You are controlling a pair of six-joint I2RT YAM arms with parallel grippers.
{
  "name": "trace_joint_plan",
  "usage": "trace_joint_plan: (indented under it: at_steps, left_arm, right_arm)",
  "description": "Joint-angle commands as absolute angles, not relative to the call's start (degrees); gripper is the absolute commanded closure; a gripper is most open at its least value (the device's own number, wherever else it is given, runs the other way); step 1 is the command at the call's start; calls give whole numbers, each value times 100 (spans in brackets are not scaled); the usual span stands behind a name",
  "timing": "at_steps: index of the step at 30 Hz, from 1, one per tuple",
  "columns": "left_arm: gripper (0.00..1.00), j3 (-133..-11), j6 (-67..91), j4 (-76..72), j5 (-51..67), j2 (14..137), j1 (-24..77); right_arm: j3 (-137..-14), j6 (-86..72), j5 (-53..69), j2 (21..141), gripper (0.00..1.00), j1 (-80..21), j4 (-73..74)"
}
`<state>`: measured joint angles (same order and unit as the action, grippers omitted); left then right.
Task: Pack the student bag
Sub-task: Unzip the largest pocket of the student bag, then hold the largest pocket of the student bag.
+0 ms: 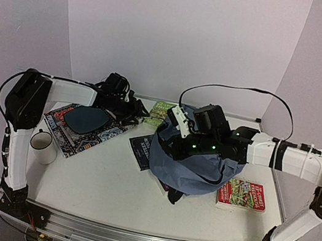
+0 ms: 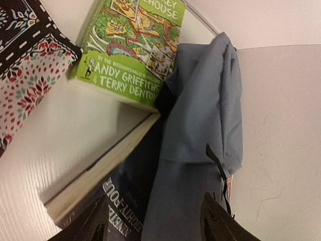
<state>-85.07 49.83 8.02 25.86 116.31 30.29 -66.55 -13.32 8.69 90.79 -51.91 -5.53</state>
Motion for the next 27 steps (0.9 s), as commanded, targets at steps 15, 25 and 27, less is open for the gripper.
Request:
trace_joint_plan:
  at_steps: [15, 25, 27]
  left_arm:
    - [39, -7922, 6026, 1037, 2629, 10778, 4494]
    - [100, -8642, 6034, 916, 2472, 10670, 4632]
    - [100, -8843, 6029, 906, 2543, 10664, 4632]
  right_arm:
    - [-6921, -1223, 905, 9085, 100, -5225, -830]
    - [-6743, -1143, 550, 8396, 100, -5228, -659]
    - [-6778, -1134, 526, 8252, 100, -5226, -559]
